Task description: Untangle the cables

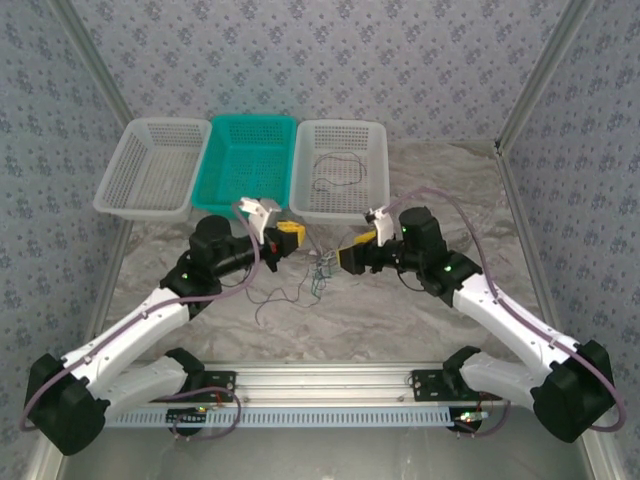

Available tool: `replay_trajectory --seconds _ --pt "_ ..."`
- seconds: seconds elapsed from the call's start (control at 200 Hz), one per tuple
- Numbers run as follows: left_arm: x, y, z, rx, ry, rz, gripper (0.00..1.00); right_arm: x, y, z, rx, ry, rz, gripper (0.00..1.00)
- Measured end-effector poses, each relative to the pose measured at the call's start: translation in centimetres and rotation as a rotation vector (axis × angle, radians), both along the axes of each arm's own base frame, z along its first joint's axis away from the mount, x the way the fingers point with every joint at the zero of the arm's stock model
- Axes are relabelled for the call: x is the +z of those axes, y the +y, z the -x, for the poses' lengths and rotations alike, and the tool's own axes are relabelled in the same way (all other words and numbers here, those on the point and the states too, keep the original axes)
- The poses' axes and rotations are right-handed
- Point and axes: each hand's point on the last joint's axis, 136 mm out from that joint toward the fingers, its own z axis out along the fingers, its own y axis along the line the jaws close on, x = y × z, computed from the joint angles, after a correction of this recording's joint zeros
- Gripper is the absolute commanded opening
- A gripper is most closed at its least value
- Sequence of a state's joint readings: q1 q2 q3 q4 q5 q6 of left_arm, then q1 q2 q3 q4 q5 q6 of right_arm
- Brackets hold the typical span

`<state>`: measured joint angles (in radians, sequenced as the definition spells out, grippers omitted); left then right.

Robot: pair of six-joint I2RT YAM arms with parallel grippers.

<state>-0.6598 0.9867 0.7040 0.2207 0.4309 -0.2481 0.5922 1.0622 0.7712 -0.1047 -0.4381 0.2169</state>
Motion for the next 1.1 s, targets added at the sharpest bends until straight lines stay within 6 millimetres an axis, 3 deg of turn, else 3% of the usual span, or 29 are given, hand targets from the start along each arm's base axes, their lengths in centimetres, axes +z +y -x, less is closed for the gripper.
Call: replay_trajectory --seconds 0.135,0.345,0.52,0.625,0.73,0.775,0.845,0.939,1.009,1.099 --pt "-1.1 -1.5 1.6 -0.091 0.016 -0.036 0.0 -1.1 0.7 1.7 0.146 -0.181 0.081 0.91" --pt "-0.9 -2.3 2.0 -0.14 0.008 -0.049 0.0 -3.1 1.1 2.7 0.363 -0.376 0.257 0.9" --pt "-0.6 -2.1 2.1 -0.139 0.001 -0.047 0.0 -6.0 3.0 3.8 0.532 -0.449 0.353 0.85" --pt "-0.1 -1.9 2.3 -0.131 -0.008 -0.042 0.0 -7.5 4.5 3.7 0.568 -0.474 0.364 0.69" --pt "0.8 -1.4 2.3 -0.104 -0.029 -0.027 0.0 -9.5 5.4 2.7 0.54 -0.506 0.401 0.27" --pt "1.3 -1.0 2.3 -0.084 -0.04 -0.018 0.0 -10.5 5.5 2.3 0.521 -0.514 0.424 0.17" --pt "2.4 0.0 2.5 -0.048 -0.062 -0.004 0.0 -11.7 5.4 1.9 0.489 -0.516 0.447 0.1" --pt "3.5 2.4 2.0 0.053 -0.078 -0.004 0.0 -11.5 5.3 1.0 0.434 -0.551 0.451 0.0" --pt "4.6 5.7 0.3 0.201 -0.075 -0.019 0.0 -10.8 5.3 0.5 0.399 -0.589 0.446 0.0" --pt "6.5 11.5 -2.7 0.448 -0.067 -0.036 0.0 -9.7 4.9 0.4 0.364 -0.627 0.434 0.0"
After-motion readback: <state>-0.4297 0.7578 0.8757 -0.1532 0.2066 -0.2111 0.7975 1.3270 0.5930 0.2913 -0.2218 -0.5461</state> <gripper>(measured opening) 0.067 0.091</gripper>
